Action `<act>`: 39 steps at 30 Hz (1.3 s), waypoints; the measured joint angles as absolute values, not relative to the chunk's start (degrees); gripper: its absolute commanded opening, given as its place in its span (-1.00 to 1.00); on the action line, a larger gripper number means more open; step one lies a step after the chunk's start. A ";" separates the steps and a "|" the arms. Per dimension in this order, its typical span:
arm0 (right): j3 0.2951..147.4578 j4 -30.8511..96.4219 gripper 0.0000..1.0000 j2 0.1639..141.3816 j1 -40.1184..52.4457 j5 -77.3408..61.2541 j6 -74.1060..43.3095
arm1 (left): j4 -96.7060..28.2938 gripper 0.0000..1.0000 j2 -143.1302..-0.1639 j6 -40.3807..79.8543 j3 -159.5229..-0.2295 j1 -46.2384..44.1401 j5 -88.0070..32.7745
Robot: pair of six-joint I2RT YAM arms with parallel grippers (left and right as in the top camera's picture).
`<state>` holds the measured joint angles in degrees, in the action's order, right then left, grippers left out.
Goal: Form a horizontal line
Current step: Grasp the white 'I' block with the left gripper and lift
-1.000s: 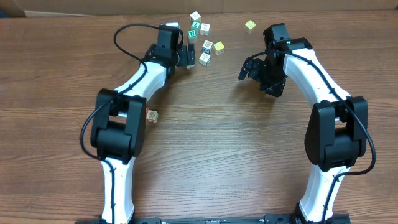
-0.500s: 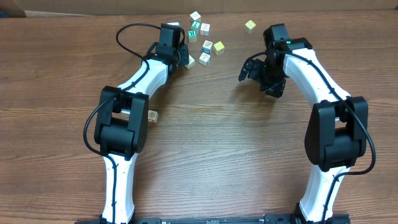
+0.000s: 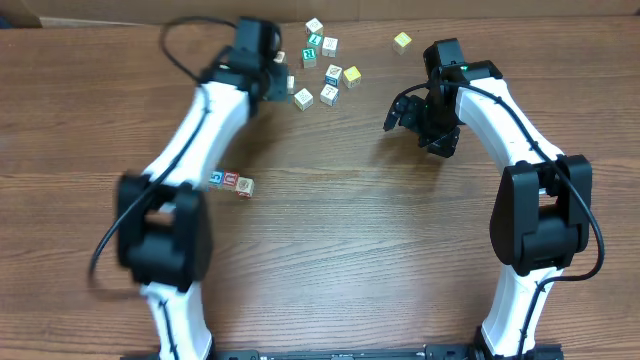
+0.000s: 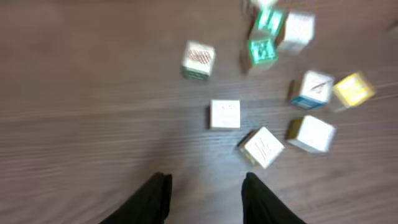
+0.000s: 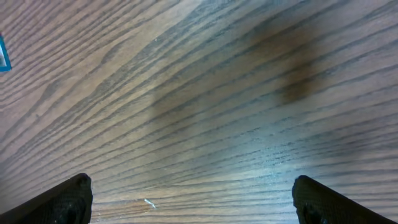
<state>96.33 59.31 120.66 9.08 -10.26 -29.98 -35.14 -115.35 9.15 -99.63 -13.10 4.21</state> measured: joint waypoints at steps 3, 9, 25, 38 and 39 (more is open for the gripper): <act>96.33 58.41 1.00 120.66 9.08 -10.26 -29.93 | -37.67 0.74 -104.99 7.42 -100.86 -10.76 3.86; 96.31 57.98 1.00 120.66 9.08 -10.28 -29.93 | -30.79 0.99 -109.08 6.85 -102.65 -10.22 -0.78; 94.32 57.89 1.00 120.66 9.08 -10.28 -29.95 | -16.47 1.00 -134.82 8.45 -101.62 -11.55 -6.66; 94.32 57.63 1.00 120.66 9.08 -10.28 -29.93 | -14.81 -0.31 -136.94 9.06 -101.62 -11.55 -5.74; 94.32 57.65 1.00 120.66 9.08 -10.28 -29.95 | -15.09 -0.32 -136.94 9.04 -101.67 -11.53 -5.72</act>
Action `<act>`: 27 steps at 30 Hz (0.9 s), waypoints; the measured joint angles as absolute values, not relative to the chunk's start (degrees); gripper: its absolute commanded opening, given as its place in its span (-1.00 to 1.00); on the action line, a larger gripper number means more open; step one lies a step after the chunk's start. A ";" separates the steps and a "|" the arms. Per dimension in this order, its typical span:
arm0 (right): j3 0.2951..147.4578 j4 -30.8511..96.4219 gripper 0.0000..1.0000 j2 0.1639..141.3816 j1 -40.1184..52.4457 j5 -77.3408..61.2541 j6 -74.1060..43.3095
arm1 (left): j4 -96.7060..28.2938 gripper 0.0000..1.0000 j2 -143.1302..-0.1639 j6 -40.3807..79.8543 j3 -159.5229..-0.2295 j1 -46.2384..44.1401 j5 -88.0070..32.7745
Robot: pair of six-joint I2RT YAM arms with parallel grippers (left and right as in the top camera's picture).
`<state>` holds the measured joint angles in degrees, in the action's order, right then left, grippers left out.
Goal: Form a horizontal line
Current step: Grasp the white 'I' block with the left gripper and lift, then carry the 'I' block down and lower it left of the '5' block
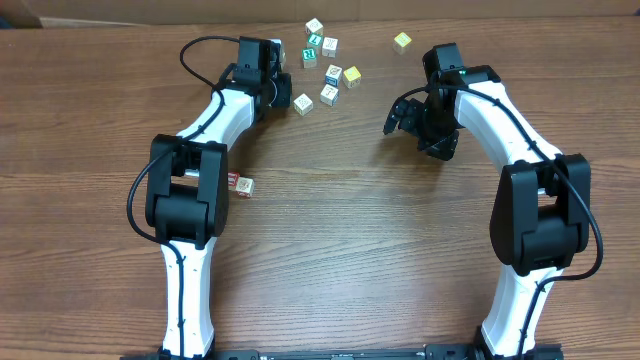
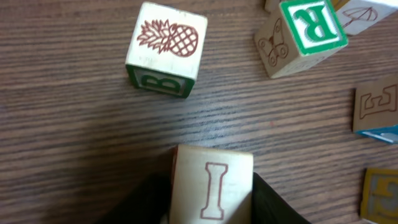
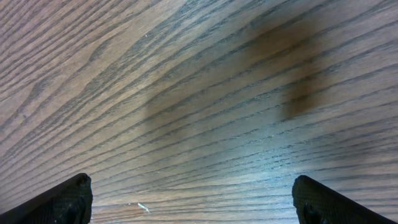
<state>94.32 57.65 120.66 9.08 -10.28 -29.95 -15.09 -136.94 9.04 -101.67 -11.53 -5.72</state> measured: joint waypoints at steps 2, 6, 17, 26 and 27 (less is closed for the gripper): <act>94.32 57.63 1.00 120.66 9.08 -10.26 -29.95 | -16.86 -0.32 -136.59 8.99 -101.80 -11.53 -5.56; 94.32 57.65 1.00 120.66 9.08 -10.28 -29.95 | -23.99 -0.41 -132.77 8.54 -101.80 -11.09 -5.54; 94.21 56.38 1.00 120.66 9.08 -10.28 -29.95 | -56.31 -0.62 -101.69 5.74 -102.39 -6.28 -0.86; 94.15 54.48 1.00 120.66 9.08 -10.26 -29.95 | -77.58 -0.74 -93.25 5.52 -102.19 -6.26 11.09; 94.15 54.50 1.00 120.66 9.08 -10.26 -30.00 | -77.17 -0.74 -93.25 5.48 -101.32 -6.26 12.27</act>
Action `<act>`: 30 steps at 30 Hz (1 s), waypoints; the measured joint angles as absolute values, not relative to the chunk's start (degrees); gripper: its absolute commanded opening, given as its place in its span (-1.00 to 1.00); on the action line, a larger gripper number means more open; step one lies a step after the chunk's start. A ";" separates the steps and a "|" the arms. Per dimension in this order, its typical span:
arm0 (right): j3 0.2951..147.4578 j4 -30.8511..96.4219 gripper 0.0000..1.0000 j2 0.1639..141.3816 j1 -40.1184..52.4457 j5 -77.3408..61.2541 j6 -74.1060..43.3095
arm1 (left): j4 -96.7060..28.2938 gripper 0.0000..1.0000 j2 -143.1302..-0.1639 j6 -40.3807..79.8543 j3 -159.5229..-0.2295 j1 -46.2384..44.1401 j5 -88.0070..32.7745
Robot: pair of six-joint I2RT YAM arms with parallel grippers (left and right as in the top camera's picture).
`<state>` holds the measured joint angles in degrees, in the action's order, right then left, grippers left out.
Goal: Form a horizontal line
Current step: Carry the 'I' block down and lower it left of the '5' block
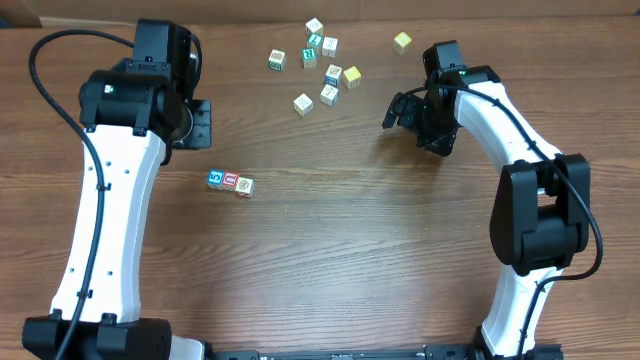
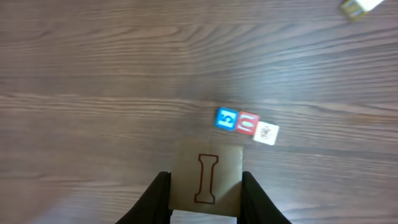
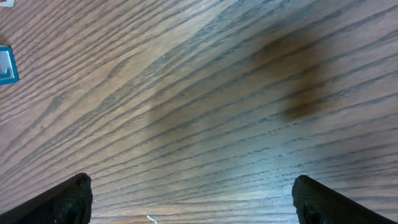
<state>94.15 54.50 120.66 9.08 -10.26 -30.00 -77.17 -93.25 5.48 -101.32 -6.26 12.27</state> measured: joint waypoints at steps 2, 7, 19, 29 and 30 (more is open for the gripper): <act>94.15 54.59 1.00 120.66 9.08 -10.28 -29.98 | -75.79 -0.73 -93.36 5.26 -99.00 -6.13 13.67; 94.15 54.61 1.00 120.66 9.08 -10.26 -29.95 | -67.79 -0.75 -93.95 4.19 -86.41 -2.90 15.11; 94.11 54.17 1.00 120.66 9.08 -10.26 -29.95 | -38.98 -0.79 -94.50 4.03 -62.52 0.86 13.54; 94.11 54.15 1.00 120.64 9.08 -10.28 -29.98 | -25.41 -0.76 -94.52 3.86 -56.49 0.84 12.43; 94.11 54.19 1.00 120.66 9.08 -10.28 -29.98 | -24.95 -0.75 -94.52 3.84 -56.49 0.84 12.43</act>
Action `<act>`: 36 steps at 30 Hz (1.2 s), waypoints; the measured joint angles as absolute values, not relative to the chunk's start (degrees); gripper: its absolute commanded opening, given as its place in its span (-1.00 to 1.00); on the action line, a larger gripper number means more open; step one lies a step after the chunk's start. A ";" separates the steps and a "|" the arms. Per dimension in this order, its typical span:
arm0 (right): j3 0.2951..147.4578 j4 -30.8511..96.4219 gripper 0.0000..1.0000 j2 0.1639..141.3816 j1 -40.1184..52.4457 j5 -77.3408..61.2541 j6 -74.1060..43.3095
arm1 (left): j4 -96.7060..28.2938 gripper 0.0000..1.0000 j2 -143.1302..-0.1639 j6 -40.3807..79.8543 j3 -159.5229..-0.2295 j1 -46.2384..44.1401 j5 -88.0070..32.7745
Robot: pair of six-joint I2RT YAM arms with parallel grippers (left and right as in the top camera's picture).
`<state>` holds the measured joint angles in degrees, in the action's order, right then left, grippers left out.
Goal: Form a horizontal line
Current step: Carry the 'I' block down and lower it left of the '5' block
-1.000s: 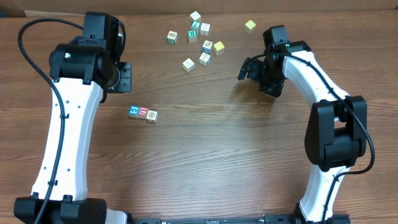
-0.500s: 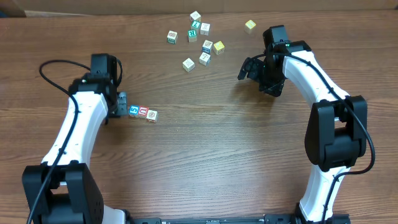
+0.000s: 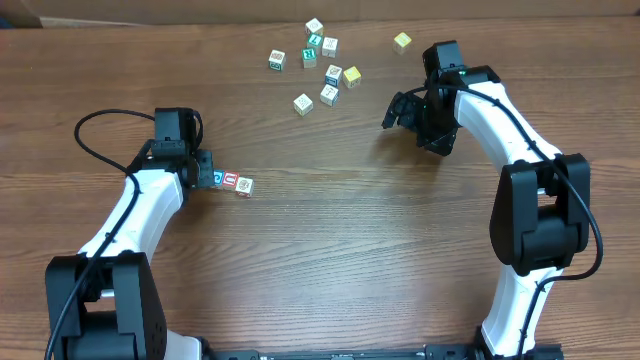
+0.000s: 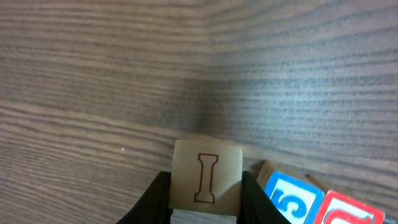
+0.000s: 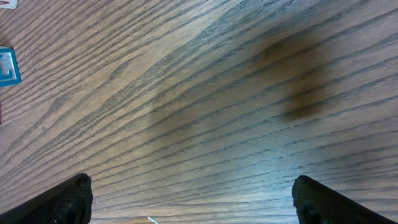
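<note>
My left gripper [image 4: 206, 186] is shut on a pale wooden block with a red letter I [image 4: 206, 174], held low at the left end of a short row on the table. That row has a blue block with a 5 [image 4: 292, 200], a red block [image 3: 230, 180] and a tan block [image 3: 245, 186]. In the overhead view the left gripper [image 3: 196, 167] touches the row's left end and hides the I block. My right gripper [image 5: 193, 199] hangs open over bare wood at the right, nothing between its fingers.
Several loose letter blocks [image 3: 318, 70] lie scattered at the back middle of the table, with a yellow block [image 3: 402, 41] farther right. The right arm [image 3: 480, 100] curves along the right side. A blue block's edge [image 5: 5, 65] shows at the right wrist view's left.
My left arm has come down from high over the table to the row's left end, still holding the I block, now right next to the blue 5 block. The right arm has not moved.
My left gripper was open above the scattered blocks at the back. Then it was shut on the I block there. Then it held that block high over the three-block row, and now holds it low at the row's left end. The right gripper stayed open throughout.
</note>
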<state>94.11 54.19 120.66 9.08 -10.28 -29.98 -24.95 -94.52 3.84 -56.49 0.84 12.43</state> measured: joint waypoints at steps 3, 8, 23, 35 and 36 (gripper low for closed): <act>94.11 54.17 1.00 120.66 9.08 -10.26 -30.00 | -24.16 -0.72 -94.52 3.84 -56.49 0.84 12.43; 94.11 54.17 1.00 120.66 9.08 -10.13 -29.98 | -24.12 -0.72 -94.52 3.84 -56.16 0.84 12.43; 94.11 54.15 1.00 120.66 9.08 -9.63 -29.98 | -19.31 -0.51 -94.52 3.77 -51.68 0.84 12.40; 94.11 54.06 1.00 120.66 9.08 -9.63 -29.93 | -17.76 -0.47 -94.52 3.77 -51.68 0.84 10.26; 94.11 54.04 1.00 120.66 9.08 -9.63 -29.98 | -17.76 -0.46 -94.52 3.77 -51.68 0.84 10.09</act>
